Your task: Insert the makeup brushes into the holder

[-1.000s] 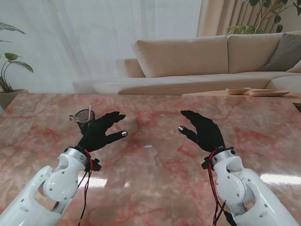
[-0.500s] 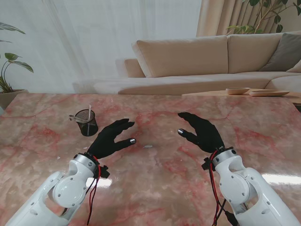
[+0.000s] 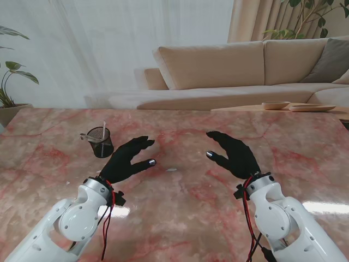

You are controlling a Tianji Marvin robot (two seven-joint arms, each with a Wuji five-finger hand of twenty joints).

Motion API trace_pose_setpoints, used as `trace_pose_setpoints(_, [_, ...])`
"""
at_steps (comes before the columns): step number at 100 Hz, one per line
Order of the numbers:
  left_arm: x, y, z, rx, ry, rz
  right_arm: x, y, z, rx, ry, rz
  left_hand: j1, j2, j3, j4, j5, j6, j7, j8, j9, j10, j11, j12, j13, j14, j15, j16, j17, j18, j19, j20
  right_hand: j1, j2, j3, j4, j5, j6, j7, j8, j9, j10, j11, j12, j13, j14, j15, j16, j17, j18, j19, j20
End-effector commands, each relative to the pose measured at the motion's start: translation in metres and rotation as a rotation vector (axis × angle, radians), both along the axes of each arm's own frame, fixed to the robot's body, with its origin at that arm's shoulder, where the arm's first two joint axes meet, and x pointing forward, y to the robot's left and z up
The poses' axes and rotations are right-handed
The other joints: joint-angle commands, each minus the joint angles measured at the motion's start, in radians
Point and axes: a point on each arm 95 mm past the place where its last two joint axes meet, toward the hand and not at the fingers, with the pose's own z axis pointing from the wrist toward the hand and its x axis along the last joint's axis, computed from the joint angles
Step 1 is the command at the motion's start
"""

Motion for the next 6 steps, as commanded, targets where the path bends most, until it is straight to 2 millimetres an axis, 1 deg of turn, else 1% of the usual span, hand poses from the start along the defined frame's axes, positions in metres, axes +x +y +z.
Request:
trace_pose_setpoints(1, [-0.0018,-0.0005,0.0013,-0.001,-0.005,-0.001,-0.0025,0.0004,-0.0036,-0.003,0.019,0.004,-0.040,0.040,-0.023,0.038,-0.027,-0.018,0.012,0.006,-0.020,-0.029,-0.013,-0.008,-0.030,-0.041,-0.016,-0.012,-0.007,-0.060,0.007,-0.014,0.032,-0.005,-0.009,0.007,-0.009,0.005,0.012,-0.009,-0.003,0.005,0.000,-0.007,0.018,0.004,-0.004,-0.019,-0.007,-0.010,0.016,-0.025])
trace_pose_setpoints(6, [-0.0020,-0.0001,0.0020,-0.002,-0.007,0.000,-0.0029,0.0005,-0.0038,-0.004,0.020,0.005,-0.039,0.040,-0.023,0.038,-0.026,-0.017,0.012,0.006,-0.020,-0.028,-0.013,-0.008,-0.030,-0.041,-0.016,-0.012,-0.009,-0.059,0.004,-0.016,0.032,-0.005,-0.010,0.008,-0.009,0.004,0.012,-0.009,-0.003,0.006,0.001,-0.007,0.018,0.004,-0.004,-0.019,-0.006,-0.009,0.018,-0.026])
